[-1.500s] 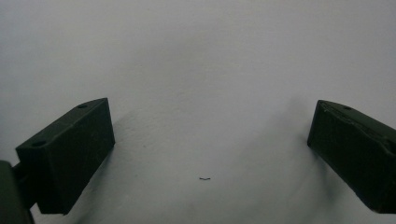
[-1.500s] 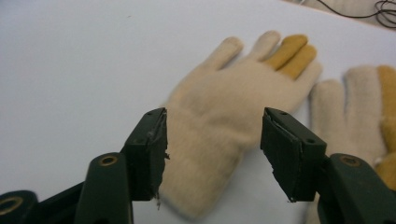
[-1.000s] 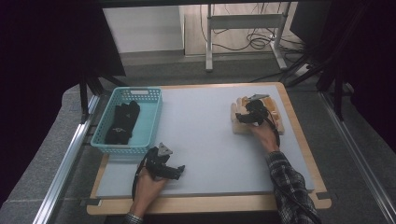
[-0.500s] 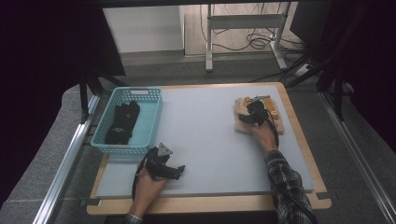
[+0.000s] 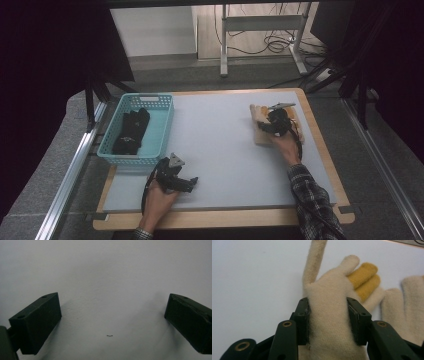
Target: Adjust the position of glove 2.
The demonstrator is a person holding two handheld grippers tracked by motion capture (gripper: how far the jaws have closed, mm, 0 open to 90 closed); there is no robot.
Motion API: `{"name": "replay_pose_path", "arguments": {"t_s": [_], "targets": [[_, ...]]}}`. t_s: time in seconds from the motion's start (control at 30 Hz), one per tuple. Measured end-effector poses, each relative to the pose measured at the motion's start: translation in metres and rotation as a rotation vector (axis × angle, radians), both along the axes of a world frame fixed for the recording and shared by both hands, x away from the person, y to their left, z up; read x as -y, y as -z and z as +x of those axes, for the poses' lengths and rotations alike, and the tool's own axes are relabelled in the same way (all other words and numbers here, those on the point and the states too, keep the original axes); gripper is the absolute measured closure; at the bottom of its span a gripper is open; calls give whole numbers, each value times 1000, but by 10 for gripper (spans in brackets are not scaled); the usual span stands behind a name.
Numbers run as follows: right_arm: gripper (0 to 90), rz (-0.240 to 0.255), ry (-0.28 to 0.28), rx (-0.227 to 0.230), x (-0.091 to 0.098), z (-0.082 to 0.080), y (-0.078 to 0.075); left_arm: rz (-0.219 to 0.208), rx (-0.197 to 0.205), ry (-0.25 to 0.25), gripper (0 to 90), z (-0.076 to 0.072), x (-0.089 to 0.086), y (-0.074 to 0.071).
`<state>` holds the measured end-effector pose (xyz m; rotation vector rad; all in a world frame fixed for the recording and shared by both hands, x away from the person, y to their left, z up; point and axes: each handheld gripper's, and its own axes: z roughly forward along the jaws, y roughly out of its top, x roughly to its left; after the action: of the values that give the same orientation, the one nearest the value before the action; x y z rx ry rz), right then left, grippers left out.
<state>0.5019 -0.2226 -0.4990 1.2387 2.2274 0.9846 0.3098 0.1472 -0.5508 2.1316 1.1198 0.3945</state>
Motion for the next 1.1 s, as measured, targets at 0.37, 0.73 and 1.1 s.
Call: {"name": "replay_pose_path", "arguments": {"t_s": [0.37,0.73,1.1], "targets": [[563,67,-113,5,-17,-47,-31,3,-1,3,11,0,0,0],[546,42,-244,33,-57,-113,-37,3,1,2,11,0,0,0],[399,-3,-268,-36,-84,-136,7,3,1,2,12,0,0,0]]}}
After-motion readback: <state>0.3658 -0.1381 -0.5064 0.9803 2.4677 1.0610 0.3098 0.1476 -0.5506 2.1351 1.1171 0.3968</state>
